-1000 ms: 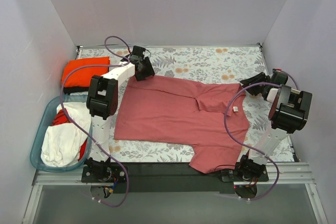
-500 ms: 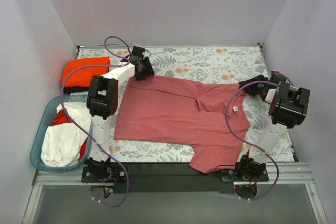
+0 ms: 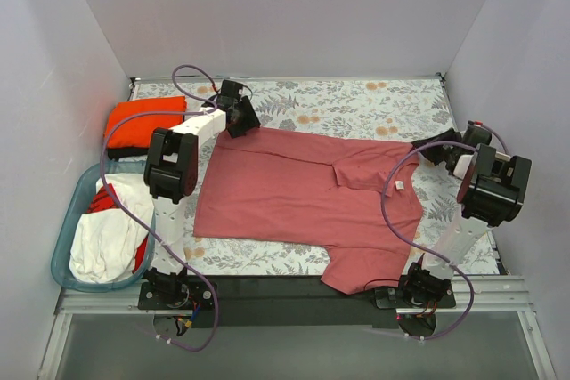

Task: Fold and stack the t-shirts
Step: Fold the tshirt

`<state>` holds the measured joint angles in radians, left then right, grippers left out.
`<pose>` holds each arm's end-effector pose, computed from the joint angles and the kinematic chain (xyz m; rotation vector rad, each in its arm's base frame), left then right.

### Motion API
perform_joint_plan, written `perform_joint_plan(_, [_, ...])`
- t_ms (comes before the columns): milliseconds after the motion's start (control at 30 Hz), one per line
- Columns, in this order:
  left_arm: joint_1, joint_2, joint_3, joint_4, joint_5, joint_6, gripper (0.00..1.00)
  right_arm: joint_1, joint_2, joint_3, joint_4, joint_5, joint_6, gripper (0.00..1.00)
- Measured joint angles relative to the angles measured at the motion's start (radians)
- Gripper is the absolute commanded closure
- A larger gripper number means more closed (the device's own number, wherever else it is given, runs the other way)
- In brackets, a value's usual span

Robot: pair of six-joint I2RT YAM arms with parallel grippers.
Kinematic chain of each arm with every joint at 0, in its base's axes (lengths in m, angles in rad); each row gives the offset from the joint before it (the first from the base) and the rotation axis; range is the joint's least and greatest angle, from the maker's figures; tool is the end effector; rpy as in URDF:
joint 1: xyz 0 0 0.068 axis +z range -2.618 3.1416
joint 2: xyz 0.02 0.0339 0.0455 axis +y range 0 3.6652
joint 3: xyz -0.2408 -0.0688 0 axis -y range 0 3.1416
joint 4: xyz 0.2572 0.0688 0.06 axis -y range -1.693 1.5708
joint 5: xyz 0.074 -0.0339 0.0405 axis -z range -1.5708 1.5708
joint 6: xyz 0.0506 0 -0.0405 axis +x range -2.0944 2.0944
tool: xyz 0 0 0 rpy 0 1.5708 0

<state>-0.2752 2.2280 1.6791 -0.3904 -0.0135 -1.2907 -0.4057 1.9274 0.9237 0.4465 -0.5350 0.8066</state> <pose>0.4731 -0.1329 0.1206 -1.2802 2.2889 -0.5918 0.3709 -0.1312 0.0923 0.9429 1.9266 0.8040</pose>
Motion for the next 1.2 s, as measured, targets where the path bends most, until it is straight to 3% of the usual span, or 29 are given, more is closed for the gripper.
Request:
perform_joint_plan(200, [0.013,-0.002,-0.004,-0.001,0.014,-0.019,0.46,-0.007,-0.095,-0.040,0.003,0.020,-0.013,0.99])
perform_joint_plan(767, [-0.006,-0.027,-0.014,-0.027,0.019,-0.002,0.34,-0.007,-0.035,-0.070,0.005,0.061,-0.053,0.99])
perform_joint_plan(867, [-0.060,-0.060,-0.035,-0.060,-0.016,0.006,0.34,-0.007,-0.031,-0.070,0.005,0.062,-0.056,0.99])
perform_joint_plan(1033, [-0.290,-0.150,-0.084,-0.062,-0.077,0.027,0.39,-0.007,-0.029,-0.070,0.005,0.062,-0.063,0.99])
perform_joint_plan(1200, [-0.491,-0.196,-0.128,0.006,-0.005,-0.024,0.43,-0.007,-0.023,-0.070,0.006,0.061,-0.065,0.99])
